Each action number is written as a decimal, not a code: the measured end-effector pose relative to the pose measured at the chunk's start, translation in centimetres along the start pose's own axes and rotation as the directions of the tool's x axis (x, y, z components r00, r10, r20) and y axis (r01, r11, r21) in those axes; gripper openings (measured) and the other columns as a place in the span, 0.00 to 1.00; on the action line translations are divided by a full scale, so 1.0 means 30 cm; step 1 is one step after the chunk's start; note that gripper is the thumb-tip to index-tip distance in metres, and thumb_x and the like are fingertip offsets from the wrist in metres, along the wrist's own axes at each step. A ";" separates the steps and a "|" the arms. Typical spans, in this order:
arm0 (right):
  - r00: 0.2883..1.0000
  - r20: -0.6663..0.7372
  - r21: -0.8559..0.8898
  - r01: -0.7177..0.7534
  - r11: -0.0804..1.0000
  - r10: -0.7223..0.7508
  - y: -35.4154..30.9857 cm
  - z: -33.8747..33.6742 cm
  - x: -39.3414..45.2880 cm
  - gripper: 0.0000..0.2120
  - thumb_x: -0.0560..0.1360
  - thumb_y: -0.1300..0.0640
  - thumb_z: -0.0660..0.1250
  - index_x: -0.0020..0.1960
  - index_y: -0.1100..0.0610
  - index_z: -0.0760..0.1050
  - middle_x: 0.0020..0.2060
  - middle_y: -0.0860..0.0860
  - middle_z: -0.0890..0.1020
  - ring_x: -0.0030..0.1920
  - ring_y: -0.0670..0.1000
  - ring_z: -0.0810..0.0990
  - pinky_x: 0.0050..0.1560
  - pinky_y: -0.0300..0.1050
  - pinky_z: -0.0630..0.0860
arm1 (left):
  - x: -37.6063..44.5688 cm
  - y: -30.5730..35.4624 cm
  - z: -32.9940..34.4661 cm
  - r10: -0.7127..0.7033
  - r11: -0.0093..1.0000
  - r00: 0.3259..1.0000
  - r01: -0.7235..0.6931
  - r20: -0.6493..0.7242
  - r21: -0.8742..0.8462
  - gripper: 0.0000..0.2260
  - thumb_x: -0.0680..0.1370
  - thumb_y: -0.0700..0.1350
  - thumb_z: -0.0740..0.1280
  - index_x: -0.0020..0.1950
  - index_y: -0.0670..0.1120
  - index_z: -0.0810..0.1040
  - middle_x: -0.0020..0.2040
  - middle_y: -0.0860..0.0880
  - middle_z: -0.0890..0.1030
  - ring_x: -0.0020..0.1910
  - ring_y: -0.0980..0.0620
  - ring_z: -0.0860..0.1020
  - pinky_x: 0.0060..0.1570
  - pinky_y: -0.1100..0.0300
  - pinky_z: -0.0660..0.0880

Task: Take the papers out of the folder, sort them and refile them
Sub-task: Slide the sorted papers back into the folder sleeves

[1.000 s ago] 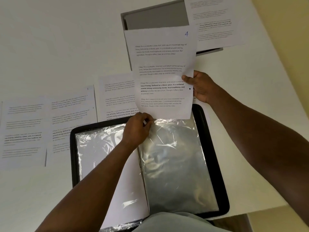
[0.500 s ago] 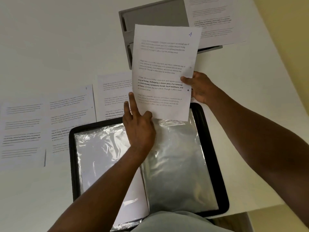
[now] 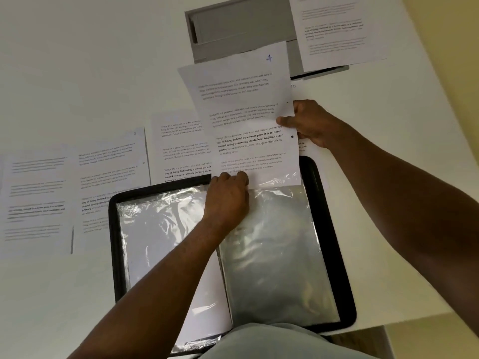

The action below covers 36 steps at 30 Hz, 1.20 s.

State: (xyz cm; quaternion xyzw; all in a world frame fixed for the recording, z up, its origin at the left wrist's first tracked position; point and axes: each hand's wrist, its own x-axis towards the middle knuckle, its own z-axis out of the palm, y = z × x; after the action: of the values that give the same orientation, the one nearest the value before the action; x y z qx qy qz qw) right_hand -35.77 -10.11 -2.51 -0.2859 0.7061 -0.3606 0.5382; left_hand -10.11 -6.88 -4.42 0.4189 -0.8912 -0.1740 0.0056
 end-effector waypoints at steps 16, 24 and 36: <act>0.999 0.035 -0.131 -0.030 0.991 0.034 -0.090 -0.032 0.066 0.18 0.75 0.60 0.71 0.64 0.58 0.75 0.53 0.52 0.82 0.51 0.50 0.82 0.51 0.49 0.80 | 0.130 -0.001 -0.053 -0.049 0.966 0.946 0.126 0.322 -0.225 0.05 0.79 0.47 0.63 0.51 0.51 0.77 0.49 0.53 0.81 0.47 0.51 0.79 0.47 0.54 0.77; 0.992 0.107 -0.209 -0.043 0.977 0.066 -0.102 0.008 0.088 0.19 0.75 0.60 0.71 0.65 0.56 0.74 0.55 0.52 0.82 0.52 0.50 0.82 0.50 0.47 0.80 | 0.093 0.054 -0.008 -0.078 0.991 0.974 0.099 0.214 -0.091 0.07 0.81 0.47 0.56 0.56 0.49 0.71 0.46 0.49 0.80 0.41 0.47 0.75 0.37 0.56 0.68; 0.997 0.072 -0.236 0.021 0.971 -0.004 -0.107 -0.040 0.078 0.21 0.75 0.60 0.71 0.67 0.56 0.73 0.59 0.53 0.80 0.55 0.54 0.81 0.50 0.47 0.80 | 0.055 0.052 -0.022 -0.178 0.984 0.972 0.180 0.154 -0.001 0.15 0.79 0.52 0.60 0.61 0.46 0.73 0.53 0.47 0.79 0.53 0.45 0.77 0.45 0.53 0.73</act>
State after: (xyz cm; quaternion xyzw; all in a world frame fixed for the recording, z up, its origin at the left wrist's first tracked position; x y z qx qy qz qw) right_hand -37.49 -13.58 -0.98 -0.3651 0.7227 -0.2668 0.5227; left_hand -12.23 -7.39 -3.53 0.4828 -0.8463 -0.2122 -0.0757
